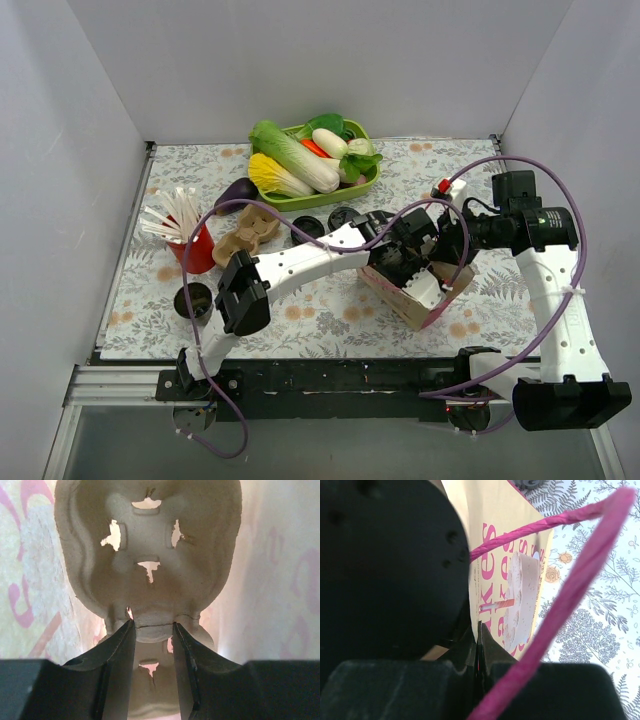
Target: Pack the takeout coffee
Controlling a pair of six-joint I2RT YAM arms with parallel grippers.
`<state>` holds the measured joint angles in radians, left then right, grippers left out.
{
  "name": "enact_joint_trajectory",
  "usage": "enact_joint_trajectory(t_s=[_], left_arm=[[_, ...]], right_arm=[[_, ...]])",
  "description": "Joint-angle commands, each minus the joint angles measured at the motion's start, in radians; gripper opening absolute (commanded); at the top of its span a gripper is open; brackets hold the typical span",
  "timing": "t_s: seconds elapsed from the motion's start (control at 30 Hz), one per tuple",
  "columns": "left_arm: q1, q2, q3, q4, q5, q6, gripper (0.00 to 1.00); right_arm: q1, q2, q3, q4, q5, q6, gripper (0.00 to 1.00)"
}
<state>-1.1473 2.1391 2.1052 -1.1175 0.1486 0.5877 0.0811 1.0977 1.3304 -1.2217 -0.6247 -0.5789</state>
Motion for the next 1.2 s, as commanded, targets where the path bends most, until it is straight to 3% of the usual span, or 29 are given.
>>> enact_joint_trajectory(t_s=[0.0, 0.43, 0.5, 0.6, 0.7, 0.93, 1.17], left_arm=[[0.009, 0.011, -0.007, 0.041, -0.106, -0.017, 0.0], [0.006, 0.088, -0.042, 0.077, -0.133, -0.077, 0.04], [0.004, 0.099, -0.042, 0.084, -0.13, -0.077, 0.14], [0.001, 0.102, -0.039, 0.108, -0.124, -0.095, 0.46], [0.003, 0.099, 0.002, 0.122, -0.119, -0.133, 0.6], [0.004, 0.035, 0.061, 0.137, -0.055, -0.276, 0.77], [0.021, -0.08, 0.061, 0.229, 0.104, -0.494, 0.83]], right_arm=[[0.006, 0.004, -0.008, -0.035, -0.035, -0.006, 0.01], [0.016, 0.037, -0.037, -0.019, -0.073, -0.004, 0.01], [0.016, 0.047, -0.039, -0.019, -0.07, -0.004, 0.01], [0.016, 0.051, -0.04, -0.019, -0.063, -0.009, 0.01], [0.016, 0.057, -0.045, -0.019, -0.049, -0.009, 0.01], [0.016, 0.094, -0.011, -0.009, -0.024, -0.018, 0.01], [0.016, 0.171, 0.052, -0.015, 0.009, -0.049, 0.01]])
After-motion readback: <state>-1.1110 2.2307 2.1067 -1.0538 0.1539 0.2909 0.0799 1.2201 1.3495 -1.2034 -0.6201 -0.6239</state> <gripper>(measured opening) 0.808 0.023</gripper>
